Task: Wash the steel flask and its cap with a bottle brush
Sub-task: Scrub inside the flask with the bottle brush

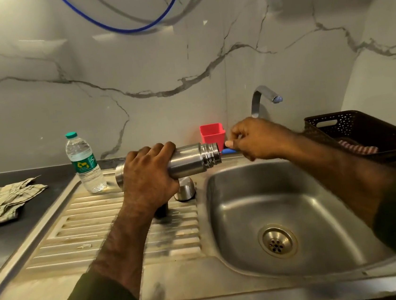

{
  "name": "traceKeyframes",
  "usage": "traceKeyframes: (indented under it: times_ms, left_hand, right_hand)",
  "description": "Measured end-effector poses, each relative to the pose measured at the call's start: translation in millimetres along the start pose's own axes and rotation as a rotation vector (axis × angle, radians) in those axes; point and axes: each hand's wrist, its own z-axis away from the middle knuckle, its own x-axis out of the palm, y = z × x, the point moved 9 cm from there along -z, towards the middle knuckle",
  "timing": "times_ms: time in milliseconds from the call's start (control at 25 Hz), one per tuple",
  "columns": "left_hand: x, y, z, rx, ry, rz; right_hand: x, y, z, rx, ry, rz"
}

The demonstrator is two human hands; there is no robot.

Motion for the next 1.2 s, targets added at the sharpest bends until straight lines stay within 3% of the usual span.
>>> traceKeyframes:
  times_ms: [80, 160, 280, 320, 360, 440, 480, 520, 560, 640, 720, 800, 880, 920, 1040, 1080, 1120, 1200]
  left_hand:
    - [-7.0, -12.6, -0.7, -0.071, 0.019, 0.037]
    - [-13.1, -21.1, -0.9, -0.135, 0.035, 0.104]
    - [-14.8, -15.4, 0.1, -0.137, 0.038, 0.135]
    - [-13.9, -11.8, 0.5, -0.127, 0.036, 0.125]
    - [-13.8, -9.1, 1.1, -0.115, 0.041, 0.104]
    - [-17.0, -6.6, 1.1, -0.083, 0.073, 0.034]
    - [-18.6, -5.1, 0.8, -0.063, 0.086, -0.001]
    - [-19.2, -4.0, 0.2, -0.05, 0.091, -0.027]
    - [-18.6, -4.2, -1.0, -0.053, 0.09, -0.04]
    - [-15.5, -8.5, -1.4, -0.091, 0.075, -0.021]
    - [-11.7, -10.3, -0.8, -0.113, 0.066, 0.028]
    - [-9.6, -9.4, -0.7, -0.114, 0.067, 0.049]
    - [-7.0, -6.8, -0.7, -0.11, 0.063, 0.052]
    - [-5.7, -5.6, 0.1, -0.109, 0.062, 0.044]
    - [-4.5, -1.2, 1.6, -0.073, 0.074, -0.007]
    - [-4.0, -1.2, 2.1, -0.064, 0.074, -0.019]
    - [-3.7, -3.3, 1.6, -0.067, 0.072, -0.028]
    - [-2.8, -11.8, 1.0, -0.11, 0.063, -0.009]
  right_hand:
    - [-26.3, -28.4, 13.3, -0.323, 0.41, 0.403]
    - [-31.3, -49.5, 40.2, -0.634, 0.707, 0.695]
    - [-30.8, -51.9, 50.6, -0.768, 0.822, 0.727]
    - [-32.5, -51.1, 43.4, -0.688, 0.776, 0.656]
    - [-35.1, -44.2, 26.1, -0.504, 0.62, 0.545]
    - [-13.6, -7.5, -4.4, -0.008, 0.08, 0.122]
    - [2.0, 5.4, -3.5, 0.166, -0.101, -0.11]
    - [7.8, 9.9, -2.3, 0.203, -0.148, -0.198]
    - [3.2, 7.9, -1.5, 0.126, -0.075, -0.127]
    - [-22.2, -14.6, 9.0, -0.187, 0.337, 0.358]
    - [-27.1, -36.7, 34.5, -0.522, 0.648, 0.64]
    - [-19.8, -37.8, 48.9, -0.684, 0.755, 0.725]
    - [-16.7, -35.2, 45.6, -0.613, 0.719, 0.686]
    - [-17.6, -30.6, 33.8, -0.486, 0.593, 0.567]
    - [13.8, 11.3, 4.4, 0.139, -0.151, -0.176]
    - [18.6, 14.8, 3.2, 0.196, -0.197, -0.274]
    - [15.8, 11.2, 1.8, 0.134, -0.141, -0.202]
    - [2.5, -11.6, 5.5, -0.146, 0.174, 0.375]
